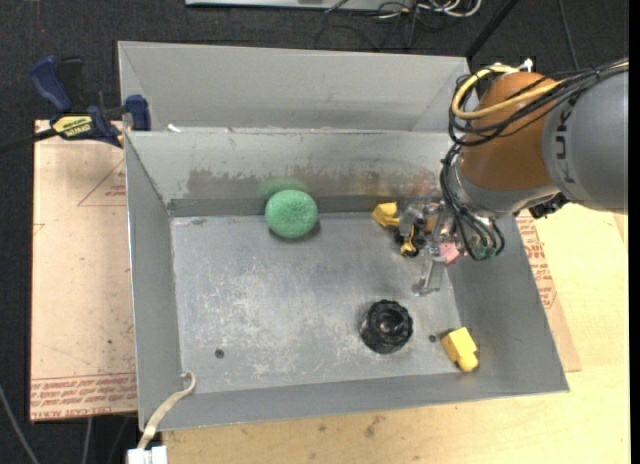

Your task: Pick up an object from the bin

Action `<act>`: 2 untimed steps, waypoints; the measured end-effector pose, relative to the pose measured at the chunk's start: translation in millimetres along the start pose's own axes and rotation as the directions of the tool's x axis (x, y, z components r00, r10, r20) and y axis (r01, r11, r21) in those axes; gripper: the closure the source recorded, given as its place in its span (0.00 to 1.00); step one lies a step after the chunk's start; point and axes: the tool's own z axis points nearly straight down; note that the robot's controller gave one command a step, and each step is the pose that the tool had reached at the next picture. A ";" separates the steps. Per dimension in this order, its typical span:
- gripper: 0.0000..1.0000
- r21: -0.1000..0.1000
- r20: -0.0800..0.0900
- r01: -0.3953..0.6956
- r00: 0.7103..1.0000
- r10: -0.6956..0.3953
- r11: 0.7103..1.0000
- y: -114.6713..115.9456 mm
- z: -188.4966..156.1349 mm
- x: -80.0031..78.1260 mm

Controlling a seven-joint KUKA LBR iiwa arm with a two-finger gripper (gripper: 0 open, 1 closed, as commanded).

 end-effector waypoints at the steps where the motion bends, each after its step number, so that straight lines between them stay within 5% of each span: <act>1: 0.00 0.000 -0.010 0.007 1.000 -0.007 1.000 -10.9 8.4 -16.1; 2: 0.00 0.001 -0.004 -0.223 0.975 0.223 0.975 -10.0 -12.2 -35.0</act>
Offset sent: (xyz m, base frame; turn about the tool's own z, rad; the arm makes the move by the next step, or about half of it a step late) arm 0.0370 -0.0117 0.0151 0.2380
